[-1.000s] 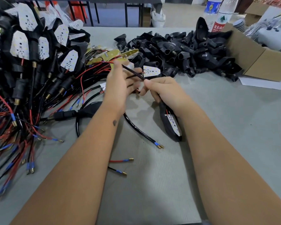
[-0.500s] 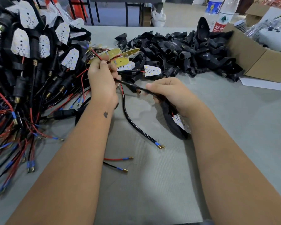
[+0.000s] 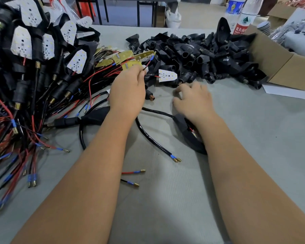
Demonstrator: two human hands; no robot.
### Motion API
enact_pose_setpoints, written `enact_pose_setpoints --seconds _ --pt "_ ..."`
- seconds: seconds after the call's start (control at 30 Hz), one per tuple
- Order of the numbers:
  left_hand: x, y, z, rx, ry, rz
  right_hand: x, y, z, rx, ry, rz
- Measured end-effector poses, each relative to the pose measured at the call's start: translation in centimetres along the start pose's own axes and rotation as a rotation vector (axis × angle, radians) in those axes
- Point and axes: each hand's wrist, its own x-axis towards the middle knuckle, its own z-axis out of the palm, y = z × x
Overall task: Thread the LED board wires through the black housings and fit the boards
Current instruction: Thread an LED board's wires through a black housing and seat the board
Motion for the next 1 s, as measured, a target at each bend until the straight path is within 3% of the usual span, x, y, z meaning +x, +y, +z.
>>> enact_pose_setpoints --seconds 0.1,0.27,0.37,0.47,0.6,0.77,0.87,1.0 --pt "0.4 0.2 0.3 0.020 -0.024 0.019 -1.2 -2.6 0.6 -0.059 0.053 -0.013" --pt "0.2 0.8 0.7 -0.328 -0.023 -0.095 -2.0 -5.2 1.9 0.005 0.062 -0.099" --pt "0.3 0.4 0.7 -0.527 0.030 -0.243 -1.6 -4.9 1.6 0.251 -0.028 -0.202" --pt "0.1 0.5 0.6 -0.623 0.045 -0.289 -1.4 -4.4 1.9 0.155 -0.138 -0.312" --pt "-0.4 1.1 0.2 -0.678 0.006 -0.265 -1.0 -4.3 2.0 0.175 -0.041 -0.310" --pt "-0.7 1.0 0.3 -0.541 -0.060 -0.179 -1.1 -3.5 1.3 0.600 -0.045 -0.113" --pt "-0.9 1.1 0.6 -0.414 -0.111 -0.127 -0.7 -3.0 0.6 0.796 0.051 0.013" --pt "-0.9 1.2 1.0 -0.466 -0.138 -0.136 -0.2 -2.3 -0.2 1.348 0.136 0.233"
